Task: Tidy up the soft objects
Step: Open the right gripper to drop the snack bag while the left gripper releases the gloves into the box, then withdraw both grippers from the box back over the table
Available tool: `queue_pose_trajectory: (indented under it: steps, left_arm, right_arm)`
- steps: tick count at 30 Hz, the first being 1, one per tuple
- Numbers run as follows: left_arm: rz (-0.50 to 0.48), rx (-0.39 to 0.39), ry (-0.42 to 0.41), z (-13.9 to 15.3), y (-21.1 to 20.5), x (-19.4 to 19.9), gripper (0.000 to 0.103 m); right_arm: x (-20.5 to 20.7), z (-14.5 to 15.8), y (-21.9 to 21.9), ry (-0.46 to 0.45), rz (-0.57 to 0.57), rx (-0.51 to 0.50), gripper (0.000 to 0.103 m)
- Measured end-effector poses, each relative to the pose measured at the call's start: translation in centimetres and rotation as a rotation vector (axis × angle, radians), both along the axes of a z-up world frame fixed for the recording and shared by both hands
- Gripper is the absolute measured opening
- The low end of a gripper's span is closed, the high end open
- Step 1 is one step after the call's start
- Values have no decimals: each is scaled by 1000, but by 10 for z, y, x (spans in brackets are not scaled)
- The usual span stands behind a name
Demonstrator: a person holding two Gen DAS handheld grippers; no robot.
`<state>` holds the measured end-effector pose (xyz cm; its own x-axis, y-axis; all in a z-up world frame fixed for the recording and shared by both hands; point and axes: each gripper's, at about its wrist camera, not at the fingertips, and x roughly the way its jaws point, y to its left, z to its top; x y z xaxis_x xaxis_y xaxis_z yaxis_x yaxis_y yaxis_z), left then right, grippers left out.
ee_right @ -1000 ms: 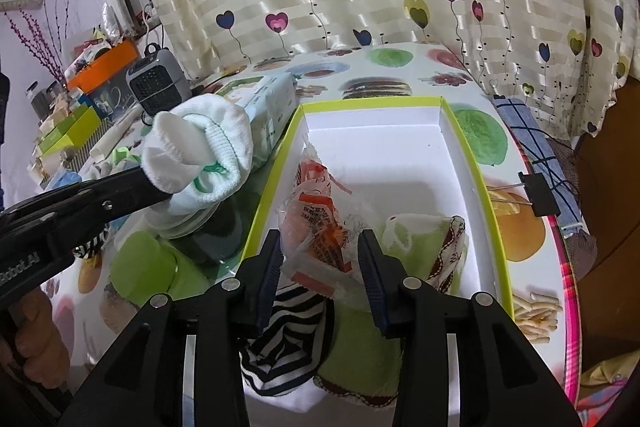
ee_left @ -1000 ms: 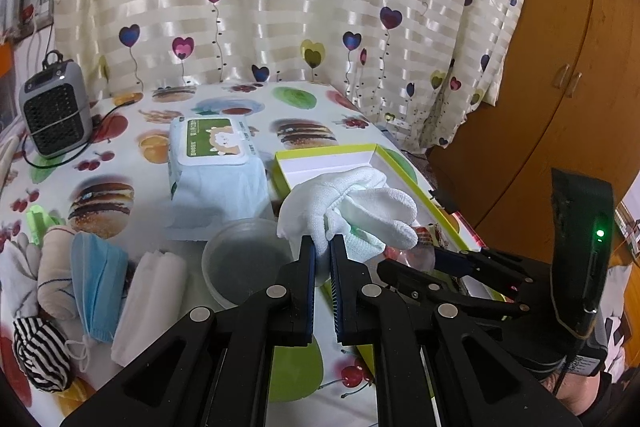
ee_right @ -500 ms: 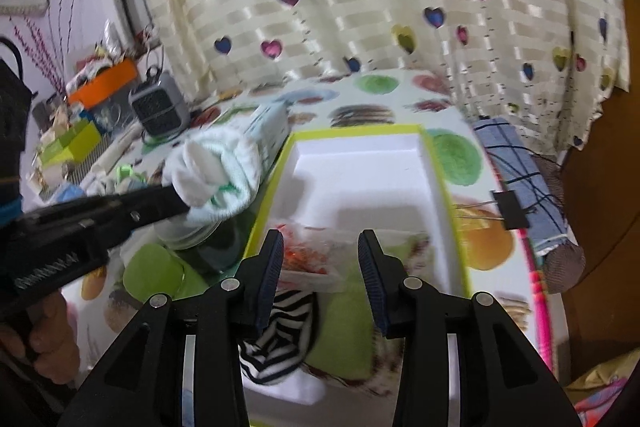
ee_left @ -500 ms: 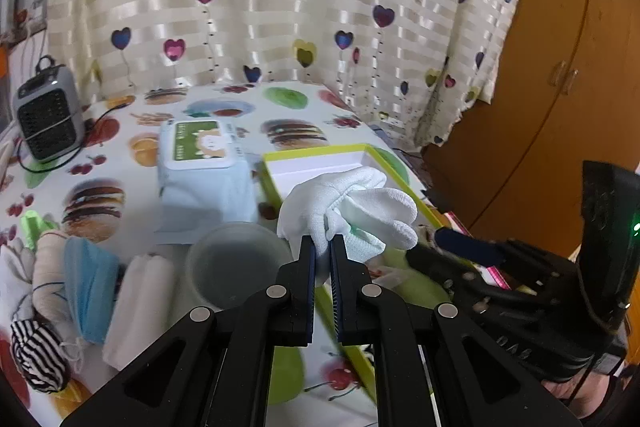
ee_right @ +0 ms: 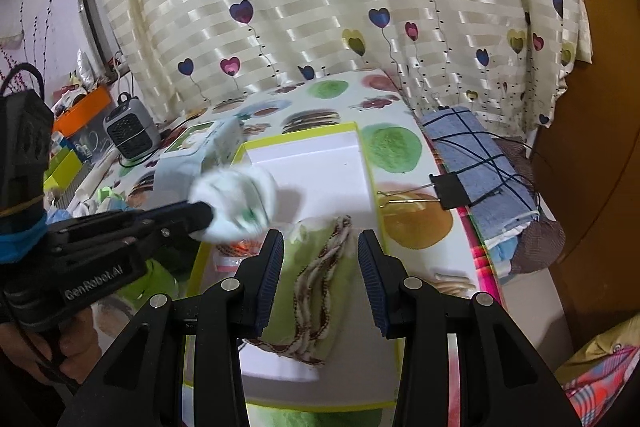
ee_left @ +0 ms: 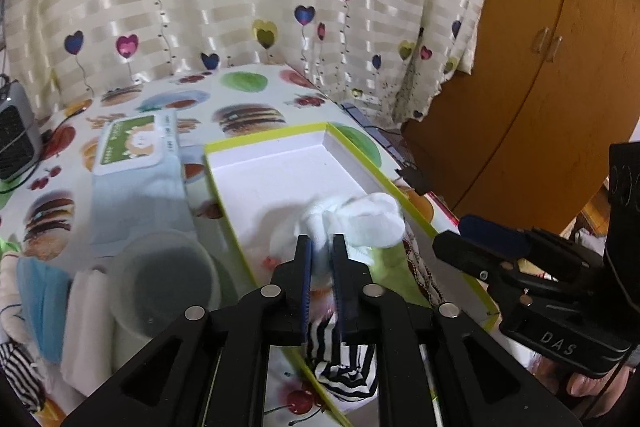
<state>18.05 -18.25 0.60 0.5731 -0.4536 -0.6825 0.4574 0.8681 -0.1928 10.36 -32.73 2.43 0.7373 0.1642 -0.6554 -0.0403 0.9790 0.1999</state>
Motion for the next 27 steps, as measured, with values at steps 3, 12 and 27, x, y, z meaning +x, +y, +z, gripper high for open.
queue_pose_trajectory:
  steps: [3, 12, 27]
  left_arm:
    - [0, -22, 11, 0, 4, -2, 28]
    - [28, -37, -16, 15, 21, -19, 28]
    - [102, -39, -51, 32, 69, -67, 28]
  right_arm:
    - [0, 0, 0, 0, 1, 1, 40]
    - [-11, 16, 12, -28, 22, -4, 40]
    - [-43, 36, 59, -46, 126, -15, 41]
